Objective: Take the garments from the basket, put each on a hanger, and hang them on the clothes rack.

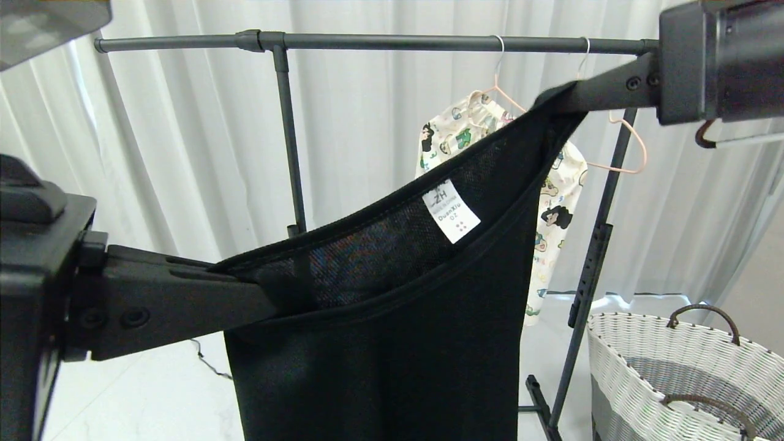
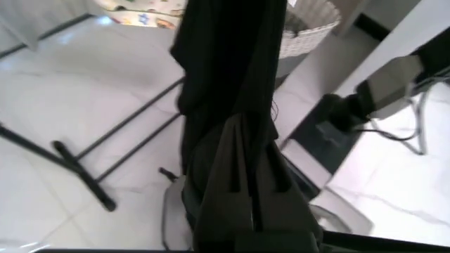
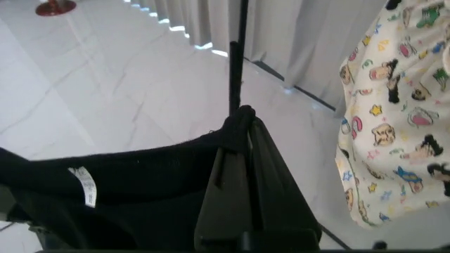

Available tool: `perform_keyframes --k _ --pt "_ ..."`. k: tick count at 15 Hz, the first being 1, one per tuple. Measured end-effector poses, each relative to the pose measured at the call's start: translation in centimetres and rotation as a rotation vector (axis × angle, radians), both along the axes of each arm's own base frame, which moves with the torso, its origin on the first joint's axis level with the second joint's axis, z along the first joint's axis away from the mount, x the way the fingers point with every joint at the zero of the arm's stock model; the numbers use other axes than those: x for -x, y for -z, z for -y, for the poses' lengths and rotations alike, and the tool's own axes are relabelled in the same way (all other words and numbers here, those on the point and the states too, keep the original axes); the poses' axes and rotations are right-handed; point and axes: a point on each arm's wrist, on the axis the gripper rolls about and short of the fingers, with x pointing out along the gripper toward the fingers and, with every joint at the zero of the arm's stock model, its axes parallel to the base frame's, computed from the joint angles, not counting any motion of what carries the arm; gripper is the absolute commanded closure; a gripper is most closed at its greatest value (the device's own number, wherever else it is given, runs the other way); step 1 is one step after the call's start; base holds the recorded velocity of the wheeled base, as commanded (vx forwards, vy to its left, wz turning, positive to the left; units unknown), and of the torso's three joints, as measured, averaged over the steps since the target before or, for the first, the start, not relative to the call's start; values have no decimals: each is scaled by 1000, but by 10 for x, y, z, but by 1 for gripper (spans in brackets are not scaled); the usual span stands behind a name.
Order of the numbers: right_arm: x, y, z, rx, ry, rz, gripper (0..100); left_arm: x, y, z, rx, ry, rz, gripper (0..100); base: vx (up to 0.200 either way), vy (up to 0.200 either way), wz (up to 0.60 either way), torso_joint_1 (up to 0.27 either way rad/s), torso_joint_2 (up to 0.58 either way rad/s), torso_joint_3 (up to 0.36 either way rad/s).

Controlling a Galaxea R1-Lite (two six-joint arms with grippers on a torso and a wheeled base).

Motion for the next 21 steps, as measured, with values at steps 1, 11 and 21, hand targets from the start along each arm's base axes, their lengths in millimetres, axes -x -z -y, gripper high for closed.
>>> perform_keyframes --k 1,11,21 --pt "3 3 5 38 25 -22 100 -2 1 -1 -20 -14 19 100 0 0 0 0 0 0" --pt "54 24 39 184 7 -86 100 -45 20 15 -112 -213 118 100 0 0 0 0 0 0" --pt "56 53 74 345 229 -127 0 -45 30 5 -183 -313 144 100 0 0 0 0 0 0"
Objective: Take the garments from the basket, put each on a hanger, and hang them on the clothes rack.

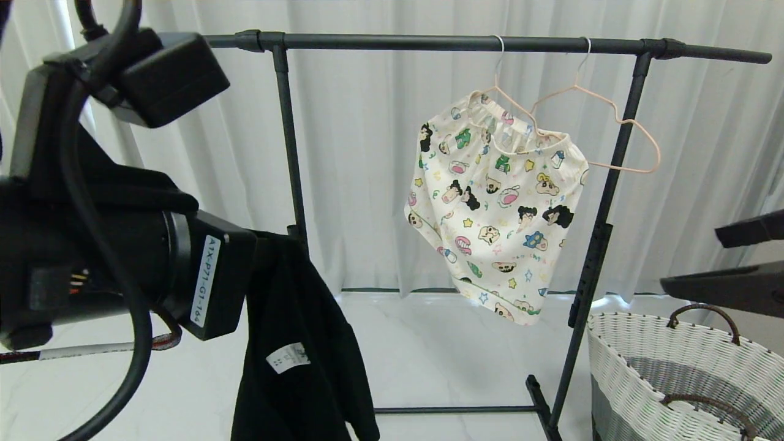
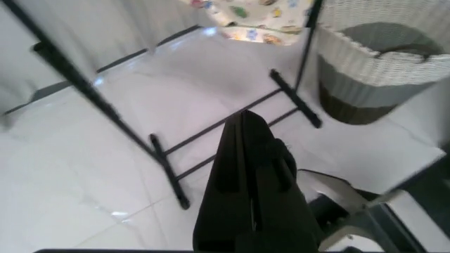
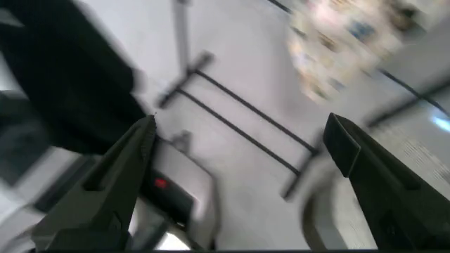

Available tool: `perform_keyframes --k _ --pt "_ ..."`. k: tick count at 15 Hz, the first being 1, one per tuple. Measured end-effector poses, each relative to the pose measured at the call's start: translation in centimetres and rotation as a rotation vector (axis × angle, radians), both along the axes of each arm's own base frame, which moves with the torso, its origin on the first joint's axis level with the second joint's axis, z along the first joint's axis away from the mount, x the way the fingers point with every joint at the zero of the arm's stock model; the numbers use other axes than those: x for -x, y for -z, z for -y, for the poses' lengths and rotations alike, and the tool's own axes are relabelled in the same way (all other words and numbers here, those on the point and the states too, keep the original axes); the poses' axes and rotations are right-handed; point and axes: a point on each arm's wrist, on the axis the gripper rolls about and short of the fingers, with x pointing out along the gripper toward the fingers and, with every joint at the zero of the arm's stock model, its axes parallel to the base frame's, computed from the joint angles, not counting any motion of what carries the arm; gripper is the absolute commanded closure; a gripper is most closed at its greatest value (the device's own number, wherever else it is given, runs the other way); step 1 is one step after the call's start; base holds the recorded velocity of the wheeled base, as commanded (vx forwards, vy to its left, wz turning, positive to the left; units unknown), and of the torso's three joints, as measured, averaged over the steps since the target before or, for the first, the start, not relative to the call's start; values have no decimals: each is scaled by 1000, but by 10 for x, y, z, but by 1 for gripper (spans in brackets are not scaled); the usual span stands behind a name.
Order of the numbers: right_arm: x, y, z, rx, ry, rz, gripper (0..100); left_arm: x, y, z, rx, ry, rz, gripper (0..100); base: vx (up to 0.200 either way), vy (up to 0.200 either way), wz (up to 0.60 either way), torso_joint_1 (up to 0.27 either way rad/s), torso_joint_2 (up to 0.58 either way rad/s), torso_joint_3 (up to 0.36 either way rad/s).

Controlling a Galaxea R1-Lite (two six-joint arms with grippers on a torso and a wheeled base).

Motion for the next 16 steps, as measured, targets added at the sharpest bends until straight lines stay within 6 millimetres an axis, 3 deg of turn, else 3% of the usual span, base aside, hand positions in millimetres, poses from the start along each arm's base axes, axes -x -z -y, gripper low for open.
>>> perform_keyframes --k 4,7,10,16 --pt "6 23 51 198 218 4 0 3 42 -44 -181 -214 -29 100 0 0 0 0 0 0" --pt "24 43 79 362 279 23 0 14 63 -79 -215 -375 -63 100 0 0 0 0 0 0" --pt "27 53 85 328 352 90 0 28 69 -99 -202 -472 -58 100 0 0 0 20 -72 -53" --pt "10 61 83 274 397 142 0 38 69 -108 -184 -506 -37 100 0 0 0 143 -399 -267"
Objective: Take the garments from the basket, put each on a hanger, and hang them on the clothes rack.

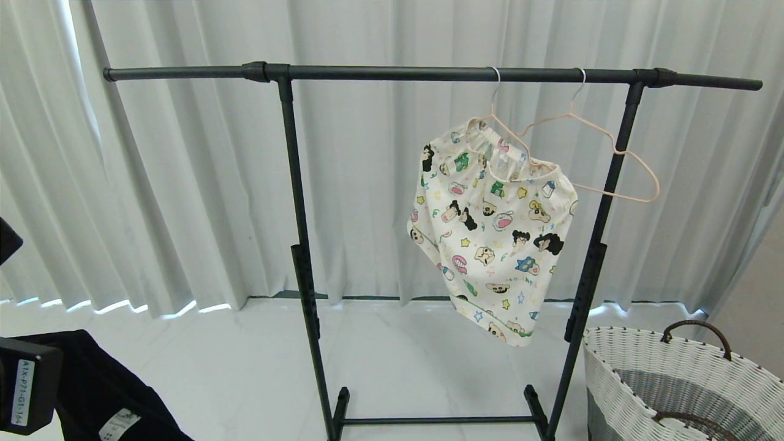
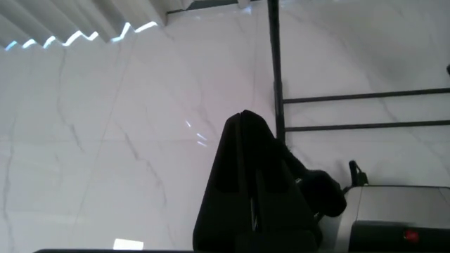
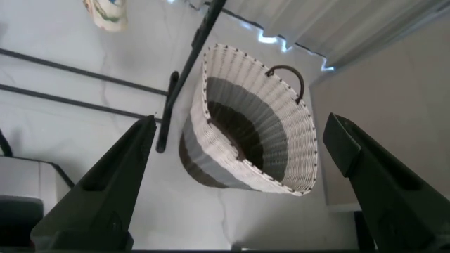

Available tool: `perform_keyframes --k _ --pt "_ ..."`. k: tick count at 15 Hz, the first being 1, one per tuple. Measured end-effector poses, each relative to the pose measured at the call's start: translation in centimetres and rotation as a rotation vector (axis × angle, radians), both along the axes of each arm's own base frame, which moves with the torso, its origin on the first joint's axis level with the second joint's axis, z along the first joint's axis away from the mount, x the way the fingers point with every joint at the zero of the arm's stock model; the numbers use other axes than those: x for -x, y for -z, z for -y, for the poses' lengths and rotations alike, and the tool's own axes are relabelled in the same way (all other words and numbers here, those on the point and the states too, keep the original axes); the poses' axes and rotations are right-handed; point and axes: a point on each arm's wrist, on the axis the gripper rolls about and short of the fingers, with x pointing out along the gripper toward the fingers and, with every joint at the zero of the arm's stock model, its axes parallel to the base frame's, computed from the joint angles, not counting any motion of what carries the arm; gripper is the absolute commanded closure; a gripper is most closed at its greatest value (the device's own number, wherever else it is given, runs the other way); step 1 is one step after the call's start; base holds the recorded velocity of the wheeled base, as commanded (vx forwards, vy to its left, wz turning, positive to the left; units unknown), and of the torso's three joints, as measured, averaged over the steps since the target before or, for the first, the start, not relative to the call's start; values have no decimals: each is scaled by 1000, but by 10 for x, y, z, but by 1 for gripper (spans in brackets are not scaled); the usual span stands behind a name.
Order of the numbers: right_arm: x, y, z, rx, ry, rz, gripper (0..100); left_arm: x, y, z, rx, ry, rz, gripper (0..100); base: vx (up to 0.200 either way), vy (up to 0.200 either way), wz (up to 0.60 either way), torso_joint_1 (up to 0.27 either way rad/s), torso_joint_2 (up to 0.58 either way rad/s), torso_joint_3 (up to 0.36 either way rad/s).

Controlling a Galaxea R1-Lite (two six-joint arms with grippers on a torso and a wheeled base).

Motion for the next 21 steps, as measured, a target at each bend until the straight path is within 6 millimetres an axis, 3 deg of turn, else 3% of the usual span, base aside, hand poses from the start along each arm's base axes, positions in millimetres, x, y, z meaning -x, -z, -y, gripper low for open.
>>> perform_keyframes --k 12,19,21 --pt "-33 -4 -6 -30 38 64 0 20 7 -11 -46 18 23 100 0 0 0 204 -482 -278" --pt "-40 0 -8 -10 36 40 0 21 11 -11 -51 20 9 100 0 0 0 205 -431 -237" --pt "-40 0 -8 -10 34 38 0 21 12 -11 -59 25 7 100 0 -200 0 32 -66 -36"
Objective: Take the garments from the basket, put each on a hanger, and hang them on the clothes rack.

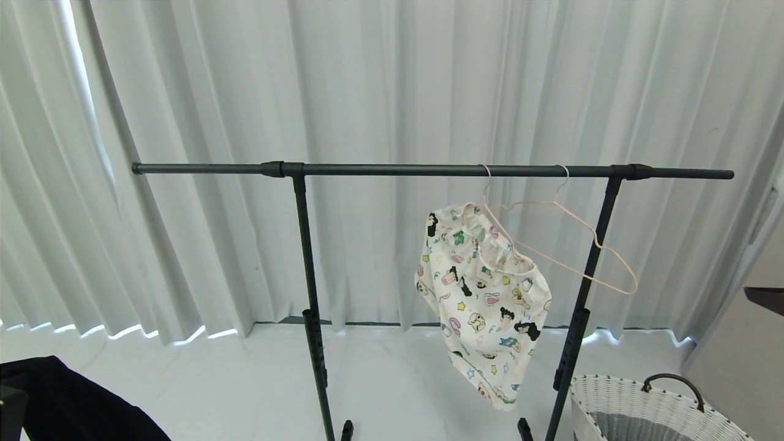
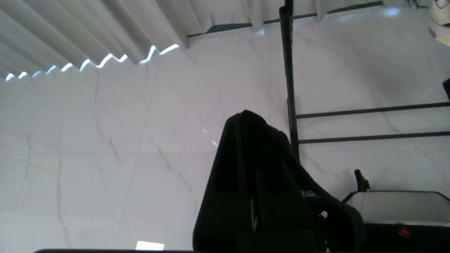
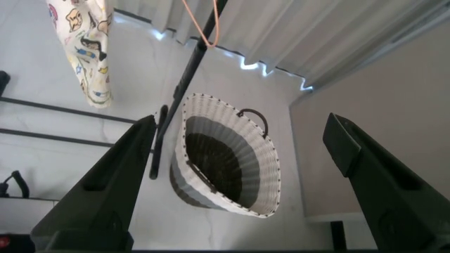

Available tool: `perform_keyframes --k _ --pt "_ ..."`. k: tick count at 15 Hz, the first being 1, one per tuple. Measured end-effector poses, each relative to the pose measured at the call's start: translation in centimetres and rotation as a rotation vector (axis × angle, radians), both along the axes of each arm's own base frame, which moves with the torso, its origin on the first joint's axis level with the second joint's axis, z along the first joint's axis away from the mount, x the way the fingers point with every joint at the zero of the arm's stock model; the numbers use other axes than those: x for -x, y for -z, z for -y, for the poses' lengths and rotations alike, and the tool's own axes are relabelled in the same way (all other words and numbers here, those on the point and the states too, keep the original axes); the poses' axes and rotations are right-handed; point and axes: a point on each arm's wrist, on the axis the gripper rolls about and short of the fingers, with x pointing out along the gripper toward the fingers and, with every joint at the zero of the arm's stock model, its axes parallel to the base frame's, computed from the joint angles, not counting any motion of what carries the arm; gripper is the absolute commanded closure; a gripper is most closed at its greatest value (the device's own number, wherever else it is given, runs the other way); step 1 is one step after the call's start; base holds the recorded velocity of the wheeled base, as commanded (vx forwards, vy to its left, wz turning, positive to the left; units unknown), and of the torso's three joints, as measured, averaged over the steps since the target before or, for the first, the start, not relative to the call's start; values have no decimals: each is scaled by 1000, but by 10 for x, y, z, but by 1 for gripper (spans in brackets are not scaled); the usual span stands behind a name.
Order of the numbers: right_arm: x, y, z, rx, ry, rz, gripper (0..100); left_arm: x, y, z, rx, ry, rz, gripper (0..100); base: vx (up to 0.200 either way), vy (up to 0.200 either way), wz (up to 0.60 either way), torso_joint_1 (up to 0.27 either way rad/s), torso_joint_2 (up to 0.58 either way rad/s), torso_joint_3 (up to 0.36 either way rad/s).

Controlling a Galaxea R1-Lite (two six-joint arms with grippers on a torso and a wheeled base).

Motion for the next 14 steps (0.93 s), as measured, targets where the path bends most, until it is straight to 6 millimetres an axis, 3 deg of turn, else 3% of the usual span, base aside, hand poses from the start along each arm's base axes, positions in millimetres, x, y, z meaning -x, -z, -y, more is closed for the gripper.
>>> perform_keyframes --k 6,7,14 --pt "1 0 0 0 0 0 0 5 0 -2 -33 39 10 100 0 -200 0 7 -7 -2" --pt "1 0 0 -1 0 2 0 6 0 -2 -33 38 11 100 200 -200 0 7 7 2" --pt "0 -2 -3 -68 -107 -4 0 7 -1 -3 -27 34 17 100 200 0 0 6 0 2"
